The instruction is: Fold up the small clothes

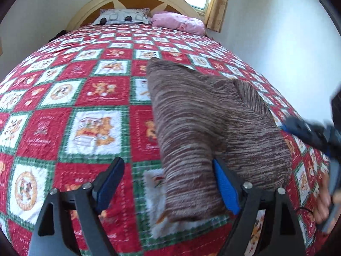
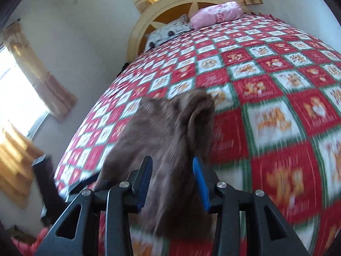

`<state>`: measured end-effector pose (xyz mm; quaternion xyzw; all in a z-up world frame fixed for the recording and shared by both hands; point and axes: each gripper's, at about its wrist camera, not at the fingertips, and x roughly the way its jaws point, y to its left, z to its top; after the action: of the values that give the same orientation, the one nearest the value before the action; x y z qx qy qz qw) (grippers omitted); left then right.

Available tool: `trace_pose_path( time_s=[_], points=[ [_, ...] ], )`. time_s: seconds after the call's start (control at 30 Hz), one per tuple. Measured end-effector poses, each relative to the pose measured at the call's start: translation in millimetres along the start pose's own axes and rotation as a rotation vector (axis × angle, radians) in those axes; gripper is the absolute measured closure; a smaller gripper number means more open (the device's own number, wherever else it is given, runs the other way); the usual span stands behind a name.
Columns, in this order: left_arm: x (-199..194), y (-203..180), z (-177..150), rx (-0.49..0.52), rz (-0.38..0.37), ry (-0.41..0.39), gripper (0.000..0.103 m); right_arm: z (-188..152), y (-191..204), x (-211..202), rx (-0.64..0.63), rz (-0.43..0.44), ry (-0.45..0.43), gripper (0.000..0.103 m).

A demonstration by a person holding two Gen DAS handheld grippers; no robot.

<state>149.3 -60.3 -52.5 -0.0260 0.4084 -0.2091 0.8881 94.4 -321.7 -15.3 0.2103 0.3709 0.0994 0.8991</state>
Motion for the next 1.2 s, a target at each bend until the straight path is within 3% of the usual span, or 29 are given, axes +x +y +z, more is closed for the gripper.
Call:
trace_pose_path(
  time_s=[0.1,0.27,0.33,0.37,0.4,0.5,0.63,0.77,0.87,1.0,1.03,1.1,1.2],
  points=[
    [-8.4,3.7,-0.7,-0.030,-0.015,-0.020,0.017,-27.2,13.8,-6.6,-0.023,-0.022,0.024,0.045],
    [-20.8,11.0,3.2,-0.082,-0.044,-0.042,0.017,-55.7,27.1,24.0,-0.073,-0.043,0.092,0.045],
    [-24.9,14.6,2.6,-0.084,-0.023,-0.050,0.017,-58.3,33.7,28.8,-0.109,-0.067,0.067,0.053],
    [-27.3,17.2,1.7,-0.086,-0.012,-0.054,0.017,-57.2,35.9,31.2,-0.122,-0.071,0.077,0.080],
    [-29.0,20.6,1.1,-0.092,-0.004,-0.056,0.017,-55.9,37.0,34.0,-0.126,-0.069,0.105,0.087],
    [-31.3,30.2,2.8,-0.123,0.002,-0.057,0.017,-49.3,39.2,27.1,-0.178,-0.074,0.140,0.089],
    [-31.2,33.6,10.4,-0.132,0.012,-0.064,0.017,-30.0,39.6,-10.1,-0.280,-0.144,0.098,0.089],
    [-21.3,21.1,20.3,-0.107,-0.005,-0.056,0.017,-33.2,25.6,1.1,-0.324,-0.149,0.202,0.088],
    [-13.6,4.4,22.3,-0.067,-0.010,-0.042,0.017,-46.8,16.5,19.9,-0.283,-0.129,0.259,0.080],
    [6.7,-12.8,11.8,0.028,0.061,-0.003,0.017,-36.3,10.2,3.1,-0.241,-0.121,0.223,0.066],
    [13.1,-13.5,6.4,0.056,0.086,0.018,0.017,-28.4,6.4,-6.4,-0.226,-0.124,0.187,0.061],
    [18.5,-11.7,-2.0,0.095,0.112,0.024,0.015,-10.4,-0.6,-23.8,-0.201,-0.161,0.096,0.037],
    [16.9,-3.9,-3.7,0.065,0.092,0.026,0.010,24.0,-6.9,-36.5,-0.161,-0.176,-0.023,0.034]
  ],
)
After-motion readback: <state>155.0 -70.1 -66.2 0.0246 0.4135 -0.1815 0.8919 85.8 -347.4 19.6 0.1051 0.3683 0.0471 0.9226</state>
